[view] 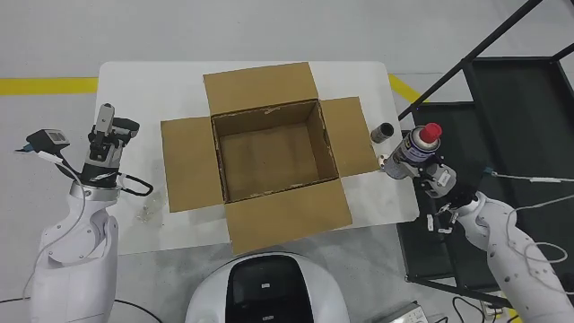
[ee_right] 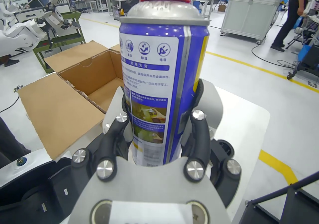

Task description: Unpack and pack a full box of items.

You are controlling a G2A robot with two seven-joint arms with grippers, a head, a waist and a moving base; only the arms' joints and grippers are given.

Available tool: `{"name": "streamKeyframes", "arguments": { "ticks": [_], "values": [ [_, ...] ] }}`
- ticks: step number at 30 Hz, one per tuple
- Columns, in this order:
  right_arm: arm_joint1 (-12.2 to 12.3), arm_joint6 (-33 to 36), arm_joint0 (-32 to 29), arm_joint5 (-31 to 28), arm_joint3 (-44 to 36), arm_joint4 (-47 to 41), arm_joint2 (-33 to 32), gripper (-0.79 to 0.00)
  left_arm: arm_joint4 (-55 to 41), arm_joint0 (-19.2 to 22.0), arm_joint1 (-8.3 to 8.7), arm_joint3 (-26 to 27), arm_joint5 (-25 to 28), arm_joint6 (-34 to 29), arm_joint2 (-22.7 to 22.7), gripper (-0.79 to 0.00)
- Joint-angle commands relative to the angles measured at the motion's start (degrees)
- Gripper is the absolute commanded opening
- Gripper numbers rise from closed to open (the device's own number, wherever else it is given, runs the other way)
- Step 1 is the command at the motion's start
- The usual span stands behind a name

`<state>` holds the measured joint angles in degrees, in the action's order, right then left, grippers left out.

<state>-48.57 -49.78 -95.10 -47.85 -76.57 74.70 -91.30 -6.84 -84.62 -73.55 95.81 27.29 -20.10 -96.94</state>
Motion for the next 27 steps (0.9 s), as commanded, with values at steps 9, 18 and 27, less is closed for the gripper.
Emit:
{"name": "streamKeyframes", "arguments": {
  "ticks": [9, 18, 27],
  "values": [
    [-0.4, -4.6, 0.4, -1.4, 3.9, 1.1, 1.9, -0.785, 0.0, 0.0, 0.0, 0.0, 0.0, 0.0, 0.0, 0.0],
    [-0.4, -4.6, 0.4, -1.4, 3.9, 1.1, 1.9, -0.785, 0.0, 0.0, 0.0, 0.0, 0.0, 0.0, 0.0, 0.0],
    [-0.4, -4.6, 0.4, -1.4, 3.9, 1.1, 1.9, -0.785, 0.0, 0.0, 0.0, 0.0, 0.0, 0.0, 0.0, 0.0]
  ]
}}
